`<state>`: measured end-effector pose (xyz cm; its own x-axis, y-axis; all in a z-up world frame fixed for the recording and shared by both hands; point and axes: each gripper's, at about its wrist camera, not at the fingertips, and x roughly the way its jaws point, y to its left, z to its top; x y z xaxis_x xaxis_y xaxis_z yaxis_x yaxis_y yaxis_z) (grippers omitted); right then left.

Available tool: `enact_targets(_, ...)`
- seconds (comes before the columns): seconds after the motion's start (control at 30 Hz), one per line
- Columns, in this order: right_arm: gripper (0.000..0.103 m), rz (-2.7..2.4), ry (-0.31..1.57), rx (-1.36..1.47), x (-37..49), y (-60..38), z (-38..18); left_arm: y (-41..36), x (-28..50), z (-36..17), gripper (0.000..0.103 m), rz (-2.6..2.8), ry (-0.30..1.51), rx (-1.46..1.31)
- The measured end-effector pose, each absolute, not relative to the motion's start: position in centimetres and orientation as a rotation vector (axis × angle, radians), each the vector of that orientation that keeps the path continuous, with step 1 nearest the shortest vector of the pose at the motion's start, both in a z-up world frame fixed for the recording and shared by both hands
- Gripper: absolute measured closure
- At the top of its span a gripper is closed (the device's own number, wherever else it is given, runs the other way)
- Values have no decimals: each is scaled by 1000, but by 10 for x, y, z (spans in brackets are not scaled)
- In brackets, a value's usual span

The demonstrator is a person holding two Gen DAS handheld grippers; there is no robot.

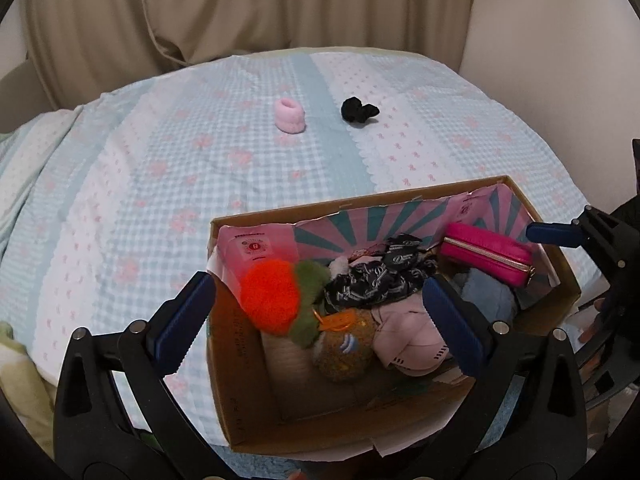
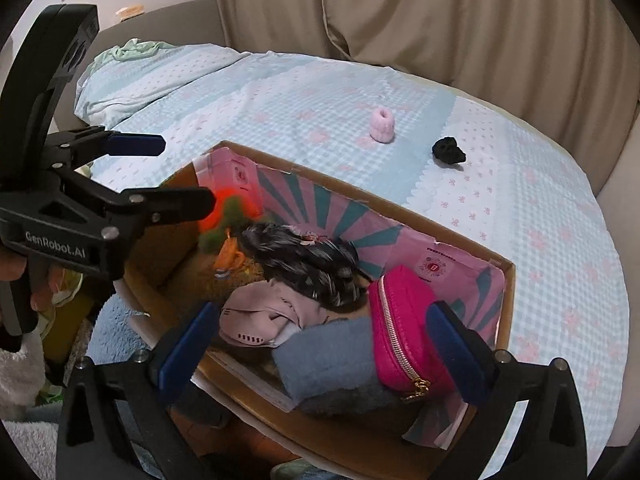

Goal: Organize soft objects
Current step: 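Open both tools over the box and lift them back toward the bed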

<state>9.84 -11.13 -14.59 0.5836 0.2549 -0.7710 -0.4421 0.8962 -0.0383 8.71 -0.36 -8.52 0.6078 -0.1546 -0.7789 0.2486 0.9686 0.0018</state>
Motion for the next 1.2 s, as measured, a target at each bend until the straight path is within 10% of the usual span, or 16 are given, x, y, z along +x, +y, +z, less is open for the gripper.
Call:
enact_targets(0.7, 0, 415, 835, -201, 89, -125, -129, -15, 75, -65, 0, -245, 837, 114)
enact_targets(1.2, 0, 242, 544, -162, 93, -144, -18, -11, 89, 17, 0, -185, 598, 98)
